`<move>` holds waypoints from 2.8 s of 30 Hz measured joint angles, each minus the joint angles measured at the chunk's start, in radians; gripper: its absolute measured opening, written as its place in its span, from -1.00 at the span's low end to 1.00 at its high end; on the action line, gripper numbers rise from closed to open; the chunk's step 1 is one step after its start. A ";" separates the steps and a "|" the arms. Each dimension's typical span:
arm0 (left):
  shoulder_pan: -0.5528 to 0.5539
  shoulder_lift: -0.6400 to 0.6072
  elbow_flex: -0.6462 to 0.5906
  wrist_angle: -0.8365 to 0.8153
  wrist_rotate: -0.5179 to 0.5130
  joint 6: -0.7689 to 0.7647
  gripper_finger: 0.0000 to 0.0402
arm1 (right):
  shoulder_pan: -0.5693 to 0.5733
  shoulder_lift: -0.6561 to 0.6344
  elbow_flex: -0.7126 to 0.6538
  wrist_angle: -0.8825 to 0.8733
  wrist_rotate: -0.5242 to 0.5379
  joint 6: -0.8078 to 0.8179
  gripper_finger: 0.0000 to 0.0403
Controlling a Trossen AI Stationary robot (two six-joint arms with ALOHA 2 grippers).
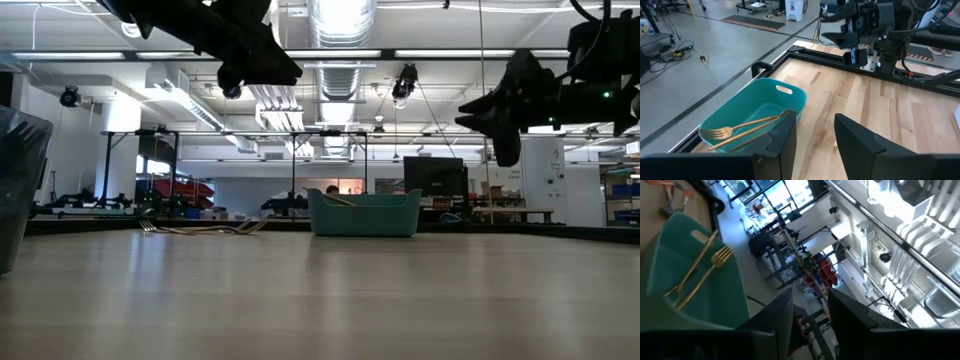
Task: Sort silverware by color (type)
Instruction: Put the orange fork into the white bin
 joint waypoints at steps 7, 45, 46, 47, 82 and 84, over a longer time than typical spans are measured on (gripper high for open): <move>0.000 0.001 0.000 0.029 0.000 -0.002 -0.42 | 0.000 -0.013 -0.025 -0.016 0.000 0.000 -0.42; 0.105 -0.269 -0.304 0.039 -0.075 -0.076 -0.42 | 0.000 -0.001 -0.025 -0.038 0.000 0.000 -0.42; 0.118 -0.288 -0.321 0.042 -0.053 -0.077 -0.42 | 0.000 -0.001 -0.025 -0.038 0.000 0.000 -0.42; 0.129 -0.306 -0.341 0.058 -0.034 -0.074 -0.42 | 0.000 -0.001 -0.025 -0.038 0.000 0.000 -0.42; 0.511 0.121 -0.024 -0.607 0.366 0.353 -0.42 | 0.000 -0.001 -0.025 -0.038 0.000 0.000 -0.42; 0.535 0.146 -0.023 -0.612 0.403 0.370 -0.42 | 0.000 -0.001 -0.025 -0.038 0.000 0.000 -0.42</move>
